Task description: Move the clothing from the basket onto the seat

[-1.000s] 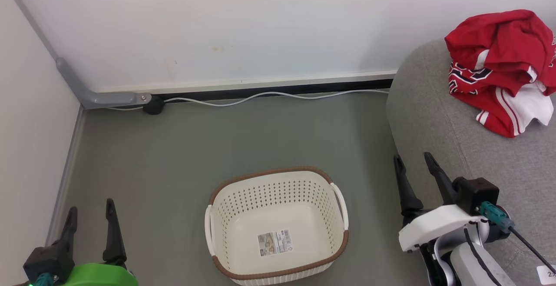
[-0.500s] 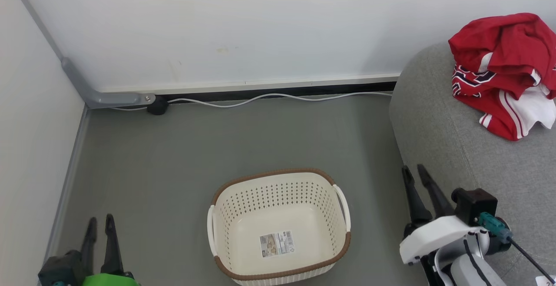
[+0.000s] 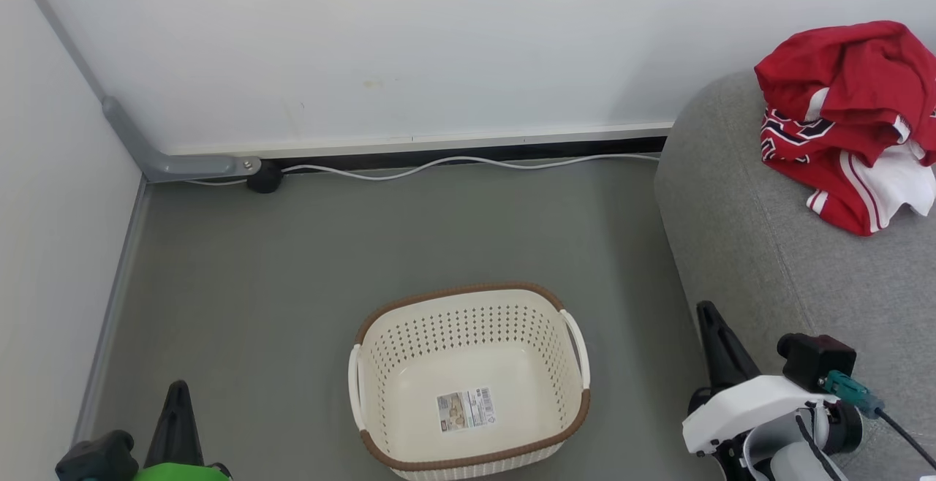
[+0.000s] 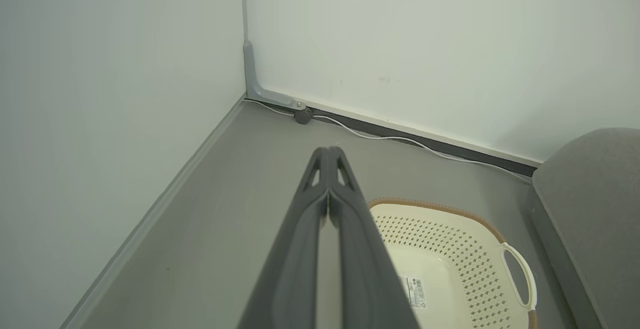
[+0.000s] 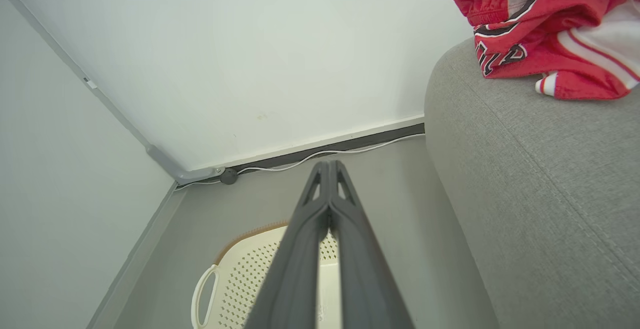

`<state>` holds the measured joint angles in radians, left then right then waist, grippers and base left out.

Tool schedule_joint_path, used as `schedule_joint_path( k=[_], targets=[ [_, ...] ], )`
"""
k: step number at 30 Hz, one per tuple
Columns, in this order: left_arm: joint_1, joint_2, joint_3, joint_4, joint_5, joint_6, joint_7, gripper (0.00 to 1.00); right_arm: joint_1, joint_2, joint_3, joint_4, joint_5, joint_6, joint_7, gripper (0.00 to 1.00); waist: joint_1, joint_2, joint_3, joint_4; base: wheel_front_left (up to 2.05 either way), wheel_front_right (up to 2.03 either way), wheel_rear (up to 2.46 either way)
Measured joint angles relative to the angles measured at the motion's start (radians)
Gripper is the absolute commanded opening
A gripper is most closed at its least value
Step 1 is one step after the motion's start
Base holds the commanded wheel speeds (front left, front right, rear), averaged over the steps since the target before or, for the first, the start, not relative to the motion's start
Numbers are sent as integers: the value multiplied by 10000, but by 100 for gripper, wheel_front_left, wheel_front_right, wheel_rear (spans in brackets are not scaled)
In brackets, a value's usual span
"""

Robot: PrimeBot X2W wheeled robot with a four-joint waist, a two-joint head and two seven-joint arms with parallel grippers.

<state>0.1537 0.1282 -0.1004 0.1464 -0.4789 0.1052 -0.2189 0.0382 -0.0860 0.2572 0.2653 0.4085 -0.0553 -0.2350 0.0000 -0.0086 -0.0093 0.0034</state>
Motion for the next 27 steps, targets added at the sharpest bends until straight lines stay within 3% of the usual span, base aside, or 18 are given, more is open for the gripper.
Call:
schedule_joint_path(
  k=[27],
  targets=[
    [-390,-261,504,345,-3409,-709,1051,0,-100,111,-1099,-50,3881,485,974,0,0,0,41,-7,0,0,0]
  ],
)
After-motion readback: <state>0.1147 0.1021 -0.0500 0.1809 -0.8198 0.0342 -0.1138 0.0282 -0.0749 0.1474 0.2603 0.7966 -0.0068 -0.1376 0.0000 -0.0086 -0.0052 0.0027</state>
